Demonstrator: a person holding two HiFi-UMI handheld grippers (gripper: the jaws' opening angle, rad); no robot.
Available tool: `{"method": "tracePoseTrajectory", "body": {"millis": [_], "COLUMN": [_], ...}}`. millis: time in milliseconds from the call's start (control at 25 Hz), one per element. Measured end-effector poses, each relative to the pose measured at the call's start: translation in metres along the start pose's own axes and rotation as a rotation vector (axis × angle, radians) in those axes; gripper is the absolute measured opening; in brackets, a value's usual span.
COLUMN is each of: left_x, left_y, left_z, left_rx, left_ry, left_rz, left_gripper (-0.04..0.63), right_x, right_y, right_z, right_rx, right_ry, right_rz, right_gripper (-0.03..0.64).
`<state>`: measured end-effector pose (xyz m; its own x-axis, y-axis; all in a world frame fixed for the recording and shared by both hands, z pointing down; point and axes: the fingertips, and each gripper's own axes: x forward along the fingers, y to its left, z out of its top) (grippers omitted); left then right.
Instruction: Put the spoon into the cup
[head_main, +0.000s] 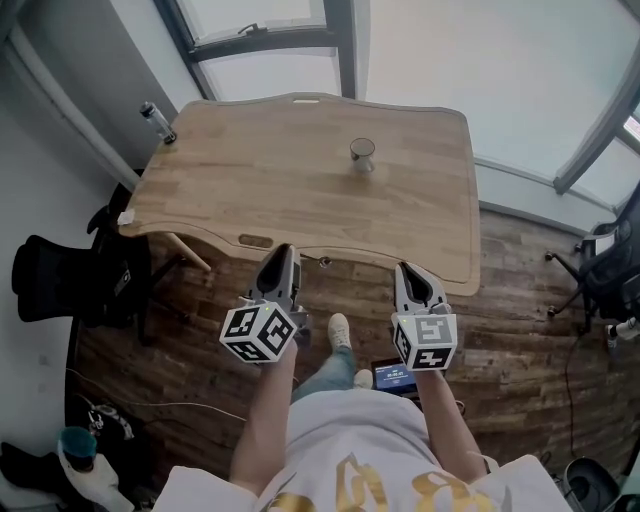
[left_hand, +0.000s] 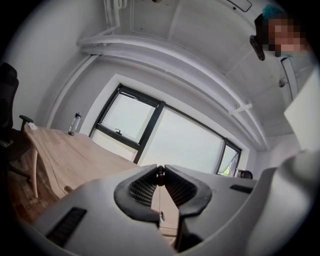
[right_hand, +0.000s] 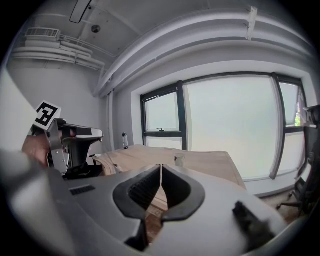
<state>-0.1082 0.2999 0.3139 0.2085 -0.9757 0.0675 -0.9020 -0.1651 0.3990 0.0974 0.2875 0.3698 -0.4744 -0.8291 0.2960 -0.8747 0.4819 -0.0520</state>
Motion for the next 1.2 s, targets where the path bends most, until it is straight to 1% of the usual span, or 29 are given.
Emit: {"method": "tracePoseTrajectory", "body": {"millis": [80, 280, 560, 800, 1200], "left_x": [0.01, 0.052, 0.133, 0.199, 0.285], "left_y": [0.004, 0.014, 0.03, 0.047, 0.09], "left_z": [0.001, 0.0, -0.002, 0.007, 0.023], "left_rx": [-0.011, -0.01, -0.042, -0.063, -0.119], "left_ry": [-0.007, 0.004, 0.052, 0.081, 0.097], "left_rz": [0.002, -0.014, -0.042, -0.079, -0.115], "left_gripper": [0.052, 0.054, 0.052, 0.054, 0.052], "right_x": [0.009, 0.041, 0.095, 0.145, 0.225], "right_y": [-0.004, -0.027, -0.063, -0.087, -0.106], "right_z": [-0.001, 0.002, 0.009, 0.02, 0.032], "right_rx": [-0.004, 0.001, 0.023, 0.044, 0.048], "right_ry": [0.008, 0.019, 0.058, 0.085, 0.133], "right_rz": [-0.001, -0.026, -0.083, -0.129, -0.182], "right_gripper": [0.032, 0.032, 0.032, 0.032, 0.032]}}
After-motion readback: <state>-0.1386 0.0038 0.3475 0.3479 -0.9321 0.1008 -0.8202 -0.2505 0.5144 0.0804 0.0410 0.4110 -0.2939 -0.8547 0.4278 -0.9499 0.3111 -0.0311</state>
